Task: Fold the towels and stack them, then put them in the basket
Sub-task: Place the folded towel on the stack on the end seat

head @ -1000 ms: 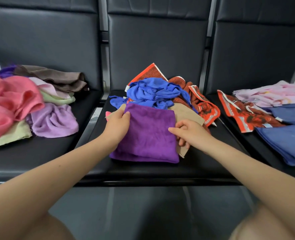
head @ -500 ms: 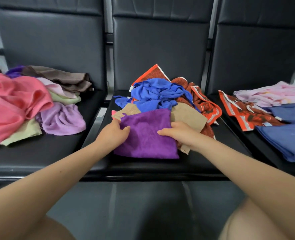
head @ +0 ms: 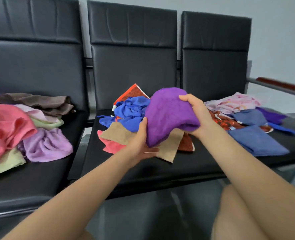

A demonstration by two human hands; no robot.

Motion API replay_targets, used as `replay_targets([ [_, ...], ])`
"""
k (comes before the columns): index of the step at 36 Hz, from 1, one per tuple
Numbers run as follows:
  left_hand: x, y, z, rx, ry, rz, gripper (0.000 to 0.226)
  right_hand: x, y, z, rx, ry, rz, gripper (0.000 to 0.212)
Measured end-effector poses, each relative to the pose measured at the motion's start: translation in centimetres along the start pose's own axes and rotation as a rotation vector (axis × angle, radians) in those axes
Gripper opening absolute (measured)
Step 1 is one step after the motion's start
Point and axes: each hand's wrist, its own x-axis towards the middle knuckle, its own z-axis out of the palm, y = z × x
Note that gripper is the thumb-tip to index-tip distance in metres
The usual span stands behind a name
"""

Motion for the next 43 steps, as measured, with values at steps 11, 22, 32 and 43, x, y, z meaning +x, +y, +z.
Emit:
replay_targets([
  [11,5.3,1.6,5.0,-0.151,-0.02,0.169,0.031,1.2,-3.3,-7.9,-0.477,0.315,0.007,0.025],
  [22,8.2,0.6,16.9,0.015,-0.26,0.143,0.032,1.5,-8.4,-19.7,-1.014,0.592,-0.192,0.034],
  [32,12.1,-2.9,28.9,0.126,-0.268,0.13,0.019,1.8,-11.3,-31.8,-1.073,0.804,-0.283,0.019],
  [43,16.7,-6.7,29.6,0.757,-0.138,0.248,0.027,2.5,-8.2,-39.9,-1.388,0.798,-0.011,0.041],
])
